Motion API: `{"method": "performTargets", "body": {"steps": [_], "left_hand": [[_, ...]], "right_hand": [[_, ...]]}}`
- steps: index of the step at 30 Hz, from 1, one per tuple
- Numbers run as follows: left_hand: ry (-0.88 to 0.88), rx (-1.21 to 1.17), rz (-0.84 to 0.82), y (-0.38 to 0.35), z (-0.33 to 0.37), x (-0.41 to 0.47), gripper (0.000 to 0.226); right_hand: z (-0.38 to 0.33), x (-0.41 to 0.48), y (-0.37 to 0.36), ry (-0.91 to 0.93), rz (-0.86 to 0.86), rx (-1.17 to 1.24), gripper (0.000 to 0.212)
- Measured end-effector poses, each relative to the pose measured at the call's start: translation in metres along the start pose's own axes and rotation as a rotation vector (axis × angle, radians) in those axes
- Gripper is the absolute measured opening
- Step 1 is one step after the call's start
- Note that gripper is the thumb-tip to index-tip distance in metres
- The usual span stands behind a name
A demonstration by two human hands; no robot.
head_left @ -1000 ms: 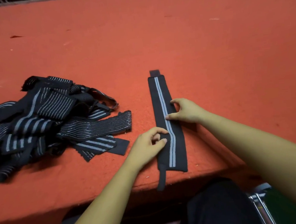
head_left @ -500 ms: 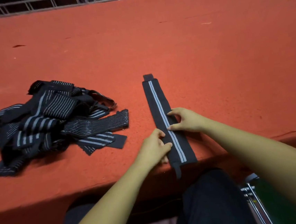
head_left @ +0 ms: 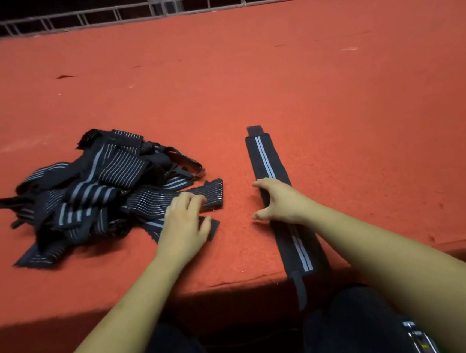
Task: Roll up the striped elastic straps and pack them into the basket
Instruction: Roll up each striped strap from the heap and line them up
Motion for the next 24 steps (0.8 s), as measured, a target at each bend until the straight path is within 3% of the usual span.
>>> {"method": "performTargets", "body": {"steps": [5, 9, 13, 18, 24], "left_hand": [[0.273, 0.028, -0.07, -0.015, -0.051, -0.031, 0.081], [0.244, 0.089, -0.081, -0.019, -0.051, -0.026, 0.081], [0.247, 0.089, -0.073, -0.017, -0.051, -0.026, 0.08], [0.25, 0.061, -0.059, -0.017, -0.053, -0.026, 0.083], [0.292, -0.025, 0.007, -0.014, -0.058, -0.028, 0.101]], "right_hand": [[-0.045, 0.019, -0.035, 0.016, 0.022, 0.094, 0.084], [-0.068, 0.04, -0.043, 0.083, 0.101, 0.125, 0.073], [-0.073, 0.056, -0.053, 0.113, 0.118, 0.002, 0.069], [-0.074, 0.062, -0.051, 0.241, 0.179, -0.087, 0.028], [-0.081, 0.04, -0.022, 0.288, 0.269, 0.059, 0.011]]}}
Point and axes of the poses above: each hand's wrist, its own x-axis towards the middle knuckle, its own y-axis out of the back of the hand, z = x × y, the point moved 5 cm from there along x, towards the middle knuckle, and after that the axes turned 10 degrees about -y, right-handed, at the moved point
